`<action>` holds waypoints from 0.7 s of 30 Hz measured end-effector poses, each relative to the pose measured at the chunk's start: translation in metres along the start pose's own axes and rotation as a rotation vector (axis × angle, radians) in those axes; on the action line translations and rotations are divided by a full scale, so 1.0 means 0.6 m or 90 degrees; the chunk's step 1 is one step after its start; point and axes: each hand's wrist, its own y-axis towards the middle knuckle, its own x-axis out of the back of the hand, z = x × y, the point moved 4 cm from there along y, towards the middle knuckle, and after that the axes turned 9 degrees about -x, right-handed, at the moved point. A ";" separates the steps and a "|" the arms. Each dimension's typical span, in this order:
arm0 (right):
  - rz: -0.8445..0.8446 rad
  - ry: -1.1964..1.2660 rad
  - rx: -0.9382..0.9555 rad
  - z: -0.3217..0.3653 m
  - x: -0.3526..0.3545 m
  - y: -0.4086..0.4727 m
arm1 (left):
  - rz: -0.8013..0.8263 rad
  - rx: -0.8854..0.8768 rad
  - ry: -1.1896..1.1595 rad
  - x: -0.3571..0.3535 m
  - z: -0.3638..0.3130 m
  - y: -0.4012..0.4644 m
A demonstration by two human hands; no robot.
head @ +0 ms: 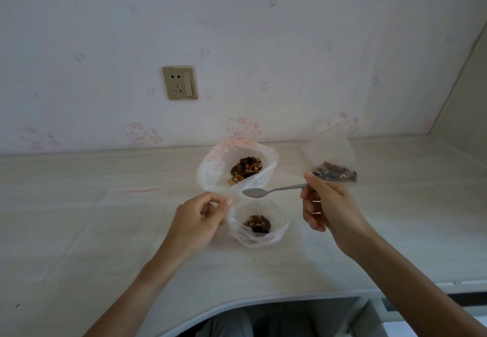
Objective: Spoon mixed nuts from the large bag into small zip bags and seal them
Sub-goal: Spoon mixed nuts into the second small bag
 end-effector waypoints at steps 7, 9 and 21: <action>-0.074 -0.095 0.050 0.030 -0.035 0.054 | -0.061 -0.110 0.022 0.040 -0.044 0.080; -0.131 -0.191 0.141 0.050 -0.046 0.065 | -0.094 -0.166 0.054 0.039 -0.061 0.113; -0.184 -0.513 0.290 0.056 -0.076 0.104 | 0.127 -0.252 0.519 -0.071 -0.031 0.296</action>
